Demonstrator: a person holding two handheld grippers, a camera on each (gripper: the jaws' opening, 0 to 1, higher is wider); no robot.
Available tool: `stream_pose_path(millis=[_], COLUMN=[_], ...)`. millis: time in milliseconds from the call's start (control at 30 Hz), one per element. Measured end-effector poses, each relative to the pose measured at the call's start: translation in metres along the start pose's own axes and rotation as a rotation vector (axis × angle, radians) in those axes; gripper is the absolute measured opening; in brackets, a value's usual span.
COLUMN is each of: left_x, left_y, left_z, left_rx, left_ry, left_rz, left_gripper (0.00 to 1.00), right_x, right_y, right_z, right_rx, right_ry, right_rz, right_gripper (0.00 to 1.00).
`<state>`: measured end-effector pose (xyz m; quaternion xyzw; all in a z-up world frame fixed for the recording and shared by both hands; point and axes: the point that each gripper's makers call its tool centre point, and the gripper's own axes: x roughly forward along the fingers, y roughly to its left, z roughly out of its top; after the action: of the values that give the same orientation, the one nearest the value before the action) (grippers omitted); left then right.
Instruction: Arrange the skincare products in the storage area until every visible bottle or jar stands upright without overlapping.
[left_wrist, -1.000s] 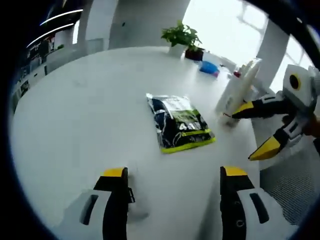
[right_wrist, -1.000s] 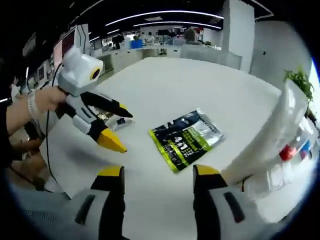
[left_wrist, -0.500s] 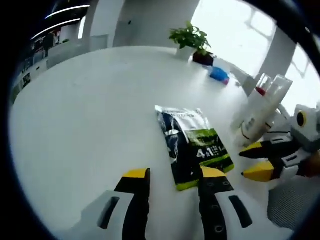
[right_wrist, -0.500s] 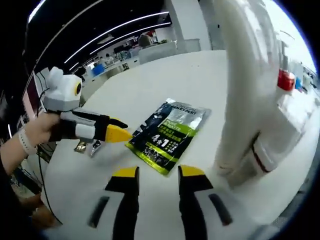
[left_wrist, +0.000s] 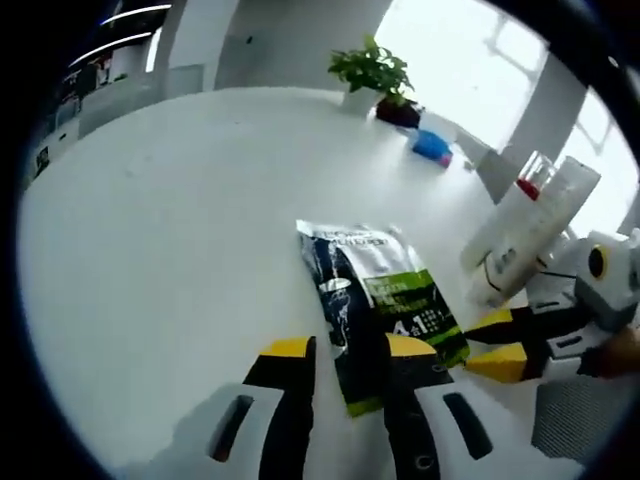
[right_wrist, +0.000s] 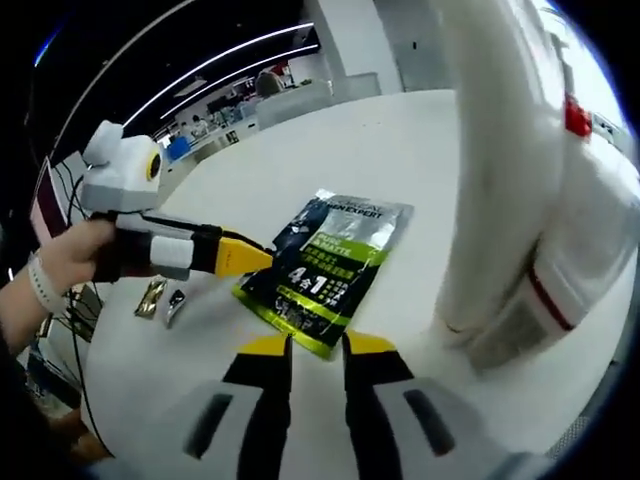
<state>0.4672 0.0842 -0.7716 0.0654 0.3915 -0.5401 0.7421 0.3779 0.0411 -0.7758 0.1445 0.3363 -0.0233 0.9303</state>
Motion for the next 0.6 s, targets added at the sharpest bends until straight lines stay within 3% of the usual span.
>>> stream_pose_path(millis=[100,233,300,533,600], left_x=[-0.001,-0.006,-0.009,-0.023,-0.026], left_y=[0.000,0.000,0.002,-0.010,-0.018], left_z=[-0.004,-0.009,-0.012,-0.030,-0.037], left_rx=[-0.006,-0.014,-0.016,-0.028,-0.014], left_ry=[0.012,0.024,0.033,0.072,0.088], left_rz=[0.003,-0.002,0.011,0.001,-0.004], left_gripper=[0.10,0.06,0.01,0.00,0.00], right_x=[0.001,-0.001,-0.001,-0.009,-0.014], right_y=[-0.001,-0.002,-0.001,-0.002,-0.003], right_z=[-0.002,0.001,0.000,-0.007,-0.008], right_rx=[0.006,-0.095,-0.083,-0.097,-0.144], right_ry=[0.009,0.013,0.014,0.040,0.061], right_rz=[-0.003,-0.010,-0.005,0.025,0.033], right_gripper=[0.15,0.08,0.05,0.02,0.01])
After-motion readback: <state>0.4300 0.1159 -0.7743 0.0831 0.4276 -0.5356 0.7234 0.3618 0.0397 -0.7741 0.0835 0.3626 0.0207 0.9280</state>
